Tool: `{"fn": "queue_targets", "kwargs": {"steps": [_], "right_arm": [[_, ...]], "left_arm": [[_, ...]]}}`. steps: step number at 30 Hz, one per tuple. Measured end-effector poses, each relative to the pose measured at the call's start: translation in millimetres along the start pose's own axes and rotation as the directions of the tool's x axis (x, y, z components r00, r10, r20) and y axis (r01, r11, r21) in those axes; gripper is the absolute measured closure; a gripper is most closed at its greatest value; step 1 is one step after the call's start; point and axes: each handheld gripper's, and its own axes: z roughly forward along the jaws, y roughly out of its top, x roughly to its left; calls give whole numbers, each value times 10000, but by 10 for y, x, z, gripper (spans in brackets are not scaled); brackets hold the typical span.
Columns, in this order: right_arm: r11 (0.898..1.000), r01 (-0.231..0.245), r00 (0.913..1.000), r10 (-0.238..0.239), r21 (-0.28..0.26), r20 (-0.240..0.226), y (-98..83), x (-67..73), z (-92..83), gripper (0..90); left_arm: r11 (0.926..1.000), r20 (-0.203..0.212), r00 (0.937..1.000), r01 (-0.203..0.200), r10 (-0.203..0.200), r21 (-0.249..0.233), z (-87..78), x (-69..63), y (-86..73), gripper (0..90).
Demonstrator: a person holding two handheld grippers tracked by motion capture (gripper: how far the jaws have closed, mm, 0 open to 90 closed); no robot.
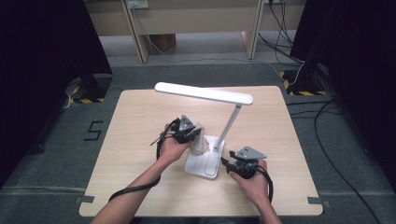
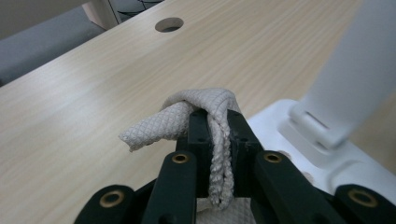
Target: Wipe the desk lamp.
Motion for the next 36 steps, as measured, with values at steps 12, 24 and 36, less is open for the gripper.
{"fn": "queue_targets", "kwargs": {"steps": [12, 24, 36], "right_arm": [[10000, -75, 10000, 75, 44, -51, -24, 9, 0, 528], [9999, -82, 9999, 83, 81, -67, -35, 17, 2, 528], [9997, -196, 9995, 199, 123, -251, -11, 32, 45, 527]], "left_arm": [[9961, 520, 9985, -239, 195, 845, 345, -8, -66, 817], [9955, 678, 9968, -484, 429, 809, 122, -69, -247, 811], [9894, 1044, 9904, -1011, 902, 1043, -223, -224, -416, 799]]}}
